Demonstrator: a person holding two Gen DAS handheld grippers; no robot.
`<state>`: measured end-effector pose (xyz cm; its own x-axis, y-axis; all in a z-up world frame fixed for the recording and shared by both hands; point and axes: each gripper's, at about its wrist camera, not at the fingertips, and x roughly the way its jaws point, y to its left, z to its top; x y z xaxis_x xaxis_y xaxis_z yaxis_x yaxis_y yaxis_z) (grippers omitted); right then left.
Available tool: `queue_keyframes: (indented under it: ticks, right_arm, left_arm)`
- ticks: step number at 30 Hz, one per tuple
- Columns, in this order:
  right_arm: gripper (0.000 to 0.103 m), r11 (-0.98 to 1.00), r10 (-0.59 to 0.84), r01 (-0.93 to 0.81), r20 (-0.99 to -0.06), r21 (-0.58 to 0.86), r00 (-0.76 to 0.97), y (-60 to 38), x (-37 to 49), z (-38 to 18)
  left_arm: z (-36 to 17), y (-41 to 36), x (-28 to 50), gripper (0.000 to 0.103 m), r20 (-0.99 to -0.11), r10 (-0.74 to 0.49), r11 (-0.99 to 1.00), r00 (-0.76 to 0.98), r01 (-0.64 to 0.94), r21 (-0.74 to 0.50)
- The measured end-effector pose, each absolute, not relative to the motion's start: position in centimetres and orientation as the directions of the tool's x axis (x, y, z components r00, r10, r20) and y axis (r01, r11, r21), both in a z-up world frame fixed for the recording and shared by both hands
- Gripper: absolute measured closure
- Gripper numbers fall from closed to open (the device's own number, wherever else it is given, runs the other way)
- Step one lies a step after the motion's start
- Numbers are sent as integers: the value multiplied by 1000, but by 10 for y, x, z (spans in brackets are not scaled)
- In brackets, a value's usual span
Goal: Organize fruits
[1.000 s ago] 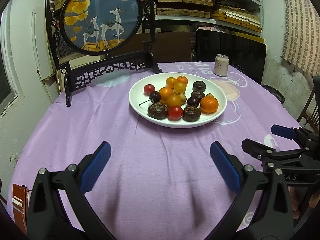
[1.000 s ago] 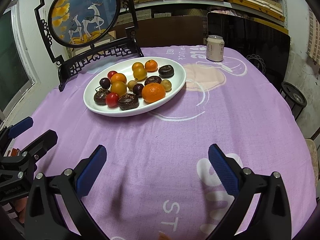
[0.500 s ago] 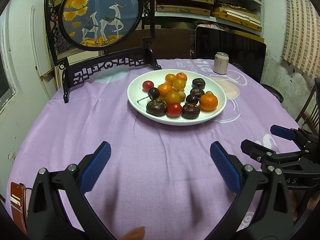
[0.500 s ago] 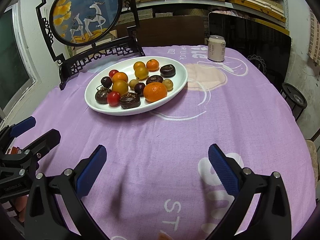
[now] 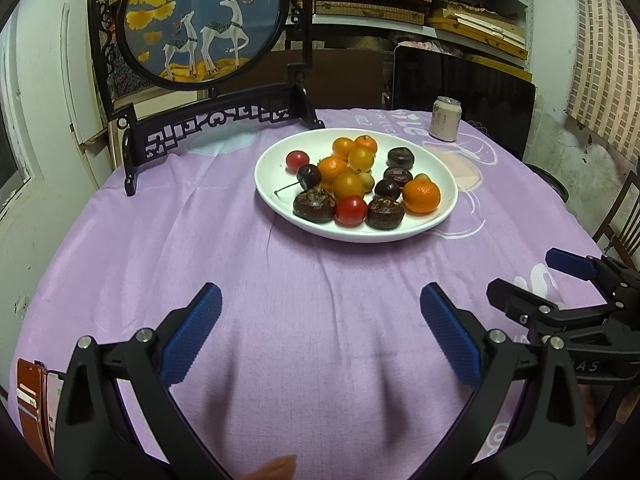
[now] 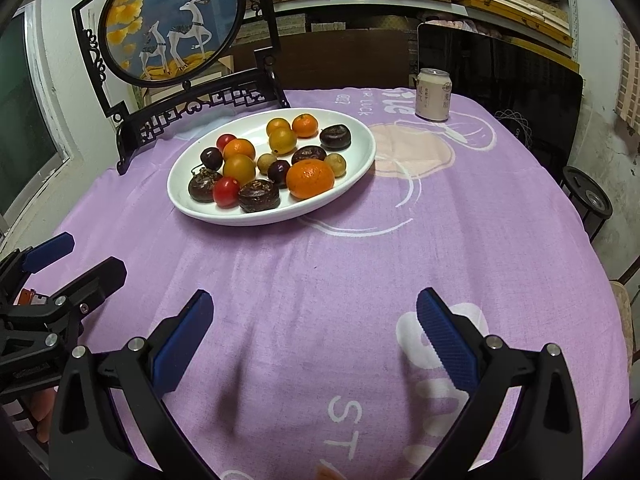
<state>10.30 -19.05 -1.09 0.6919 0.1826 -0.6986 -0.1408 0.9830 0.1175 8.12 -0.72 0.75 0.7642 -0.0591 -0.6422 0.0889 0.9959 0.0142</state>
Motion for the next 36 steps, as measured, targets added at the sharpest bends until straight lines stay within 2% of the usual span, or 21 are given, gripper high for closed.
queue_keyframes:
  ticks: [36]
  right_arm:
    - [1,982,187,-145,-696,119,693,-192,96,-11]
  left_arm:
    - [3,0,82,2,-650,-32,998,760,56,16]
